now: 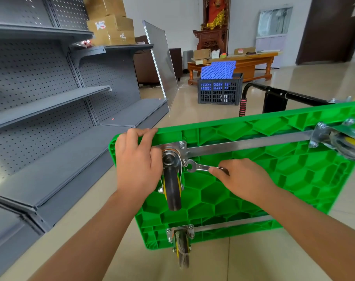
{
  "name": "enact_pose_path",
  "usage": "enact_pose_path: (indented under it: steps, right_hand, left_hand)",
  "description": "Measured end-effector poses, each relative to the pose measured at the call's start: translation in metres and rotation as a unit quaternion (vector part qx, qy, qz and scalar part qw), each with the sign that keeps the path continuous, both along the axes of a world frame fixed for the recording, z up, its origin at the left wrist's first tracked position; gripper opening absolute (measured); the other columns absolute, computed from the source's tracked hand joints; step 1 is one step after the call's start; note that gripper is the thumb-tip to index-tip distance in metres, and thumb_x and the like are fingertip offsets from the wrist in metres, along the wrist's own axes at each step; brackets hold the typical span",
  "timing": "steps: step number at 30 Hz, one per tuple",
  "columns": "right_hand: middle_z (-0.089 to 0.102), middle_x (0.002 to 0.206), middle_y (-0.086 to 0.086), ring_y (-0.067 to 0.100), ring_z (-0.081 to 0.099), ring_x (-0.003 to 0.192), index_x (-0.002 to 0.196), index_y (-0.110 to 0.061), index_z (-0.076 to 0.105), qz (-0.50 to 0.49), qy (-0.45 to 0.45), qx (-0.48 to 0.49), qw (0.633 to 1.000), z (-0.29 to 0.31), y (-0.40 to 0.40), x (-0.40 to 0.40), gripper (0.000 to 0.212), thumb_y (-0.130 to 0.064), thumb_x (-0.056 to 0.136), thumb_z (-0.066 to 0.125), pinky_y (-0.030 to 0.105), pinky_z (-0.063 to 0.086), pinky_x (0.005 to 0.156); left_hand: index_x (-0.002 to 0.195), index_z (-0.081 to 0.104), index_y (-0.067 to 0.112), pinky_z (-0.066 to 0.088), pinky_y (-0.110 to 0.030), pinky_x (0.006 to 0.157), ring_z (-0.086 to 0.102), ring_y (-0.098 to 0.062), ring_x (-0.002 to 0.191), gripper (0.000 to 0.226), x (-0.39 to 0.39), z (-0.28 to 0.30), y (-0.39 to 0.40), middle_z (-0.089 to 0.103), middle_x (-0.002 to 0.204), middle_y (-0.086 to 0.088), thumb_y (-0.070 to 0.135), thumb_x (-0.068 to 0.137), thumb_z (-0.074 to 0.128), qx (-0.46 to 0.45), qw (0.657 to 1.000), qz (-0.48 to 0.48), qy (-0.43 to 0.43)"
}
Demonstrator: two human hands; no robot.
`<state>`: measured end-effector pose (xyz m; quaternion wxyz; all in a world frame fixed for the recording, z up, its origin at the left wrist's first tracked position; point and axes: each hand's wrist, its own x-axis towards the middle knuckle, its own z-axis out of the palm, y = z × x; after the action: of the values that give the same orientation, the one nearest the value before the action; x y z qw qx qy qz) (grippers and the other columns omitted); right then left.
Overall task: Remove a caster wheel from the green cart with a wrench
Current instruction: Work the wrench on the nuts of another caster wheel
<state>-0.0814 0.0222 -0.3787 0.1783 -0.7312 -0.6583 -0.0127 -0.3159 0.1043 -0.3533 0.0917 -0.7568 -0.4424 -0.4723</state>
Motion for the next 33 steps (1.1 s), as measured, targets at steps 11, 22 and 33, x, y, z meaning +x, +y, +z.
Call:
enact_pose_path:
  steps: [11,22,33]
  right_hand:
    - [0.040,0.060,-0.009,0.020,0.051,0.063,0.082,-0.026,0.056,-0.003,-0.141,0.064,0.988,0.010,0.011,0.000,0.044,-0.062,0.099,0.037,0.029,0.040,0.060]
    - [0.044,0.050,-0.007,0.020,0.048,0.040,0.069,-0.023,0.053,0.028,-0.153,0.189,0.970,-0.037,0.035,0.016,0.058,-0.065,0.100,0.027,0.021,0.023,0.043]
    - [0.039,0.045,-0.005,0.008,0.036,0.038,0.067,-0.020,0.054,0.020,0.326,0.120,0.937,-0.115,0.033,-0.047,0.053,-0.061,0.096,0.035,0.019,0.029,0.041]
  left_hand:
    - [0.127,0.068,0.011,0.039,-0.046,0.094,0.046,-0.030,0.098,0.050,0.000,-0.003,0.002,0.056,0.111,-0.009,0.024,0.092,0.034,0.010,1.000,-0.005,-0.003]
    - [0.125,0.069,0.012,0.038,-0.048,0.094,0.042,-0.026,0.101,0.047,0.003,-0.012,0.011,0.056,0.111,-0.009,0.020,0.091,0.037,0.038,0.999,-0.006,-0.030]
    - [0.125,0.069,0.010,0.035,-0.044,0.094,0.043,-0.026,0.101,0.046,0.002,-0.011,0.010,0.057,0.111,-0.012,0.017,0.090,0.039,0.057,0.998,-0.003,-0.016]
